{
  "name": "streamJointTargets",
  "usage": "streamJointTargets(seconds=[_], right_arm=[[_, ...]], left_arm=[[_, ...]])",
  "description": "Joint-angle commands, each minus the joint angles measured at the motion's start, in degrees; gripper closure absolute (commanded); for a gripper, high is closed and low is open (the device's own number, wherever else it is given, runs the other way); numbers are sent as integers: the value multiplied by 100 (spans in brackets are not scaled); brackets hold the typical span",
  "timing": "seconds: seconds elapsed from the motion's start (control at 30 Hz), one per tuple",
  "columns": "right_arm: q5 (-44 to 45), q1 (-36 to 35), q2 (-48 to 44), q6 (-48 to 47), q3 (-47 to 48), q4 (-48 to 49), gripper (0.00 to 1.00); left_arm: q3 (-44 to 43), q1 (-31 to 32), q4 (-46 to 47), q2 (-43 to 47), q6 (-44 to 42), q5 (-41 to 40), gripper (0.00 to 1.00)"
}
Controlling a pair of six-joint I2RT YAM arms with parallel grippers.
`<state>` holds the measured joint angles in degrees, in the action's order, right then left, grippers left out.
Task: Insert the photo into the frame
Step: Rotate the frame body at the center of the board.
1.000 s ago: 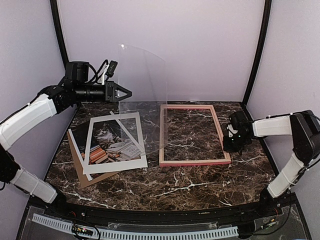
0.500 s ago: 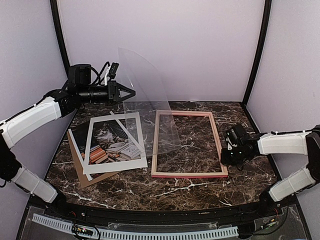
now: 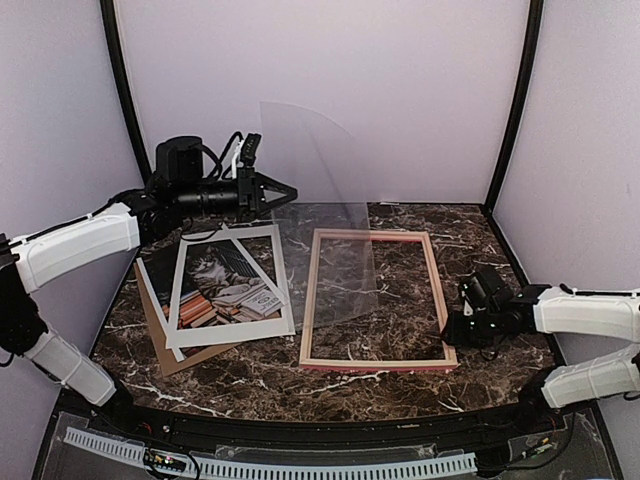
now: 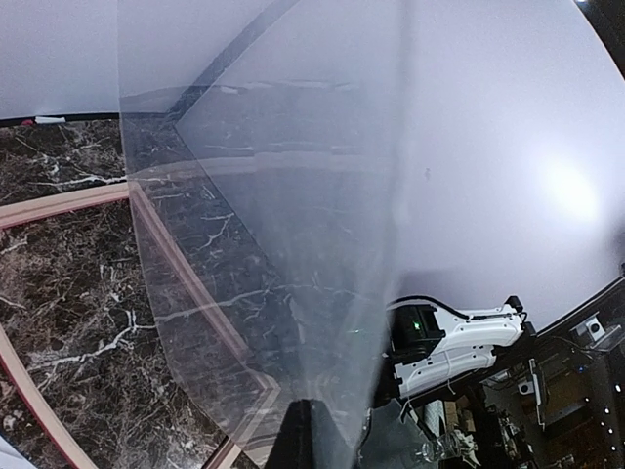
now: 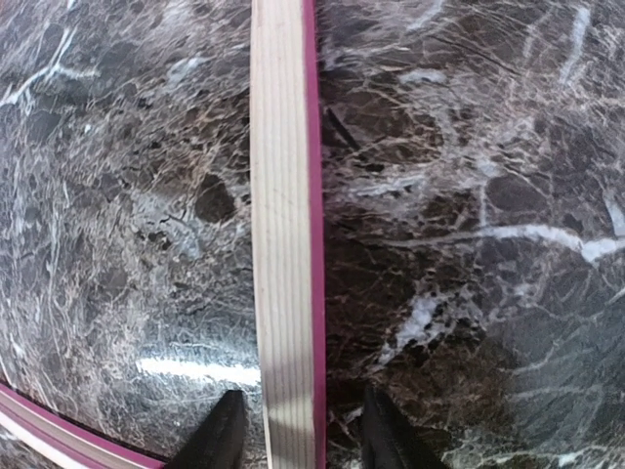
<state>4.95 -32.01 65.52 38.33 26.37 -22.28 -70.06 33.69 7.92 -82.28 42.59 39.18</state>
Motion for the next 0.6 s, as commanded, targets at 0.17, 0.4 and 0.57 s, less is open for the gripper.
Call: streamJointTargets(seconds=[0.17,0.4,0.57], right_arm=[[661,145,97,-151,919,-589,34],[655,1472,281,-917,1540,-783,32],[555,2504,418,-1270,1842,-779,31]], left_arm=[[91,315,1258,-443,662,162,100],[-405,752,1835,-1161,1066,316,100],[-957,1097,2444,-1833,1653,606,100]])
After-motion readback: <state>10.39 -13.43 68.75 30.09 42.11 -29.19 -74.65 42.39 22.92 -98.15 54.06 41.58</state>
